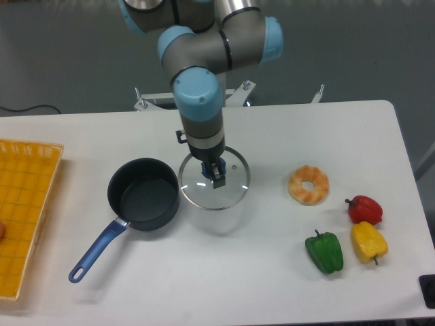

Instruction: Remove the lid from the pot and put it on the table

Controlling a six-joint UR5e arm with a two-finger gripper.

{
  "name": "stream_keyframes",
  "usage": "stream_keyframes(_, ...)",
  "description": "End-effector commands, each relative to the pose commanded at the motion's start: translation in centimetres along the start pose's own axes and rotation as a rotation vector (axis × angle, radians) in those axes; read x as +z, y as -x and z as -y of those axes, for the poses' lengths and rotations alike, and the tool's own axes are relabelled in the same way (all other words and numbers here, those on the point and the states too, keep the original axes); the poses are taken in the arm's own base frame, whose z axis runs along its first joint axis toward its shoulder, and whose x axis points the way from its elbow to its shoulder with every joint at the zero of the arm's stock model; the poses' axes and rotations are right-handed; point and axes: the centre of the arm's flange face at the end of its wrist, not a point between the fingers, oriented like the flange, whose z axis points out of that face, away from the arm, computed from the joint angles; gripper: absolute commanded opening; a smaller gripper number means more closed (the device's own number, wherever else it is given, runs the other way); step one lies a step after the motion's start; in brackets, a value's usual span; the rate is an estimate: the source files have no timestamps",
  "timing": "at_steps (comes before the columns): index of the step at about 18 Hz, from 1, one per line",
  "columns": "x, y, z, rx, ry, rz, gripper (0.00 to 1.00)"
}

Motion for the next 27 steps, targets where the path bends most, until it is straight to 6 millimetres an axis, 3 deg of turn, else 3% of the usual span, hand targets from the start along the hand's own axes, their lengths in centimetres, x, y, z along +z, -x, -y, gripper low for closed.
stream_keyframes(8,2.0,1.3,-1.9,0.0,-0.002,-0.008,0.63)
stream_keyframes(21,4.9,3.5,-1.8,-0.005,-0.017,0.055,0.63)
stream_keyframes(27,6.3,3.6,-1.7,-0.004,-0.027,0.037,0.63)
